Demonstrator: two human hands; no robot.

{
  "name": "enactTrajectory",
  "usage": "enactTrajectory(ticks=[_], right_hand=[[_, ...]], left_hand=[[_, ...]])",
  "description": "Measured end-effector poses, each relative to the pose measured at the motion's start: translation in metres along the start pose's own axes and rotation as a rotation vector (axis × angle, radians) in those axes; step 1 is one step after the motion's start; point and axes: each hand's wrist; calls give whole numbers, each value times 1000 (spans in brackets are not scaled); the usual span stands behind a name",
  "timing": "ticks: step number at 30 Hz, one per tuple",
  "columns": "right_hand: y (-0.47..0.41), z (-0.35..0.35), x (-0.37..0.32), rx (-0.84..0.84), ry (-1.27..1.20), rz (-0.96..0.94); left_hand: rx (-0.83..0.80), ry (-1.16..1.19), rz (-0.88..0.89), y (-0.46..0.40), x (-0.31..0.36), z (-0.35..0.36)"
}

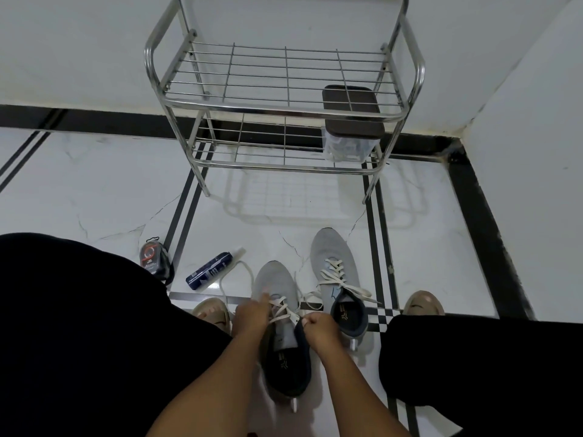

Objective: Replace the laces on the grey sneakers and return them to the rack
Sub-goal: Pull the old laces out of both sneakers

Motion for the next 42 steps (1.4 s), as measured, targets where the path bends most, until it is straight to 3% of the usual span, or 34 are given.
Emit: enactTrajectory(ticks=[4, 7, 11, 12, 13, 15, 16, 17, 18, 21, 22, 25, 27, 29, 33, 34, 38, 40, 42], right_hand=[[0, 0, -3, -3, 90, -28], [-2, 2, -2, 3, 78, -31], [0, 2, -2, 9, 70, -47], [0, 2, -2, 10, 66, -44], [0, 1, -1, 9, 57, -37], [-2, 0, 1, 9, 24, -18], [-2, -1, 1, 10, 15, -8], [-2, -1, 1, 12, 13, 0], [-1, -1, 2, 10, 13, 3], [-1, 0, 1, 3, 15, -14], [-1, 0, 0, 2, 21, -21], [1, 1, -2, -5, 40, -40], [2, 1, -3, -8, 60, -43], [2, -1, -2, -7, 48, -24], [2, -4, -2, -5, 46, -1], [2, -4, -2, -2, 50, -3], [2, -3, -2, 0, 39, -11], [4, -3, -3, -1, 42, -20], [5, -3, -3, 4, 39, -27]], left_hand=[[124, -271, 287, 8, 3, 12], [185, -250, 341, 13, 6, 16], [75, -82, 322, 10, 4, 26], [55, 75, 244, 11, 7, 23], [57, 391, 106, 12, 10, 15], [95, 1238, -184, 9, 18, -11], [121, 1538, -324, 4, 13, -18], [98, 1687, -365, 1, 10, -23], [69, 1547, -322, -1, 13, -27], [-47, 520, 46, -8, 23, -19], [-99, 273, 154, -5, 24, -7], [-58, -73, 275, 15, 17, 18], [-51, 71, 172, 14, 11, 28], [-135, 444, -44, 7, 14, 18], [-34, 1307, -349, -12, 6, -13], [-80, 1310, -318, -9, 5, -20], [-126, 334, 79, 2, 22, -10], [-141, 187, 136, 16, 23, 4], [-48, 15, 185, 18, 18, 14]])
Point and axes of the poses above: each hand's wrist, its own y-axis away from the middle knuckle, its own z-axis out of the palm, x = y × z, and after that the axes turned 7 degrees about -x, right-handed
